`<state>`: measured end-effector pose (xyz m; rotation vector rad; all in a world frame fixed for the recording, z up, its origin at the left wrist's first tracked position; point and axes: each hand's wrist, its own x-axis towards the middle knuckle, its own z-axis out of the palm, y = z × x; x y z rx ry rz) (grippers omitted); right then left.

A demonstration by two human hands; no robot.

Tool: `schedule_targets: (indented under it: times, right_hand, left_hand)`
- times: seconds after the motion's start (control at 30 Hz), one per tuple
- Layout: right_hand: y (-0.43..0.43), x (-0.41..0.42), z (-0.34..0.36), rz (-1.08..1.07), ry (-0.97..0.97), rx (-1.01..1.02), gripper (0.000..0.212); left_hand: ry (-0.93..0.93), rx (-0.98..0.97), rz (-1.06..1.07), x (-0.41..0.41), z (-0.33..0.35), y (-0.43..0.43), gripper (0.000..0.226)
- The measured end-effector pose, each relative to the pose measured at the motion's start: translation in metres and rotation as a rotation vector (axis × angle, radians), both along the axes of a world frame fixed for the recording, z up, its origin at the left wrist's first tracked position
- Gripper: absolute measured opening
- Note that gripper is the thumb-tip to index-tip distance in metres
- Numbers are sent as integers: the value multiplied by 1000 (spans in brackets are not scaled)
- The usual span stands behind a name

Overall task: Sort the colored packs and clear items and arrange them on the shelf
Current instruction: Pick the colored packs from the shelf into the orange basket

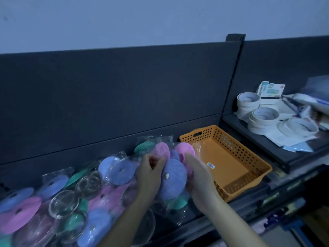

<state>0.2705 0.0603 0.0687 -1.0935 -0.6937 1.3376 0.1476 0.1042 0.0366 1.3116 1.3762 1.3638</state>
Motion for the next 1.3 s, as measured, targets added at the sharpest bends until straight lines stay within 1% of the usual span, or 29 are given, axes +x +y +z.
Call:
schedule_targets:
  times: [0.07, 0.17, 0.27, 0.33, 0.4, 0.47, 0.53, 0.57, 0.63, 0.73, 0.8, 0.87, 0.9, 1.0, 1.07, 1.1, 1.17, 1.2, 1.23, 1.27, 1.3]
  right_hand:
    - [12, 23, 7, 44, -47, 74, 23]
    - [32, 58, 13, 11, -200, 70, 33]
    - [53, 92, 16, -67, -208, 29, 38]
    - [67, 113, 17, -91, -204, 41, 43]
    - [78, 134, 17, -114, -256, 63, 47]
    - [88, 152, 15, -100, -343, 75, 54]
    - [95, 166, 9, -61, -393, 60, 57]
    - [99, 172, 3, -44, -402, 42, 56]
    - [106, 185, -9, -38, -417, -4, 53]
    - [119, 197, -26, -114, -436, -67, 47]
    - [129, 198, -31, -207, -430, -86, 43]
    - [138, 199, -29, -291, -435, -65, 46]
    - [143, 201, -27, -332, -447, -48, 46]
    - [153, 209, -25, -438, -571, 13, 48]
    - [157, 208, -28, -425, -677, 33, 51]
    - [158, 206, -31, -405, -680, 23, 48]
    - [164, 200, -46, -349, -615, -37, 38]
    - [168, 196, -54, -297, -583, -85, 33]
    - [172, 193, -63, -215, -569, -136, 29]
    - [177, 192, -73, -150, -573, -158, 30]
    - [181, 190, -80, -117, -590, -157, 32]
  left_hand:
    - [-2, 2, -8, 23, 3, 16, 18]
    - [-28, -6, -75, 58, 5, 40, 19]
    - [14, -23, -141, 91, 5, 63, 18]
    - [10, -26, -204, 112, 8, 78, 18]
    - [4, -41, -246, 131, 11, 93, 23]
    - [11, -119, -266, 144, 10, 108, 32]
    - [2, -224, -277, 151, 3, 119, 40]
    - [-21, -266, -266, 152, -2, 123, 37]
    - [-48, -317, -219, 152, -11, 130, 26]
    - [-85, -372, -192, 153, -18, 139, 15]
    - [-117, -417, -174, 153, -19, 144, 18]
    - [-113, -427, -122, 153, -19, 147, 22]
    - [-103, -417, -96, 153, -19, 149, 20]
    - [-60, -388, -79, 149, -18, 151, 19]
    - [-140, -413, -117, 149, -18, 152, 23]
    - [-213, -440, -143, 151, -17, 151, 23]
    - [-346, -489, -197, 157, -16, 149, 25]
    - [-365, -500, -227, 160, -17, 147, 26]
    - [-327, -502, -252, 162, -18, 146, 27]
    - [-246, -491, -270, 162, -20, 145, 25]
    - [-116, -456, -283, 162, -21, 144, 22]
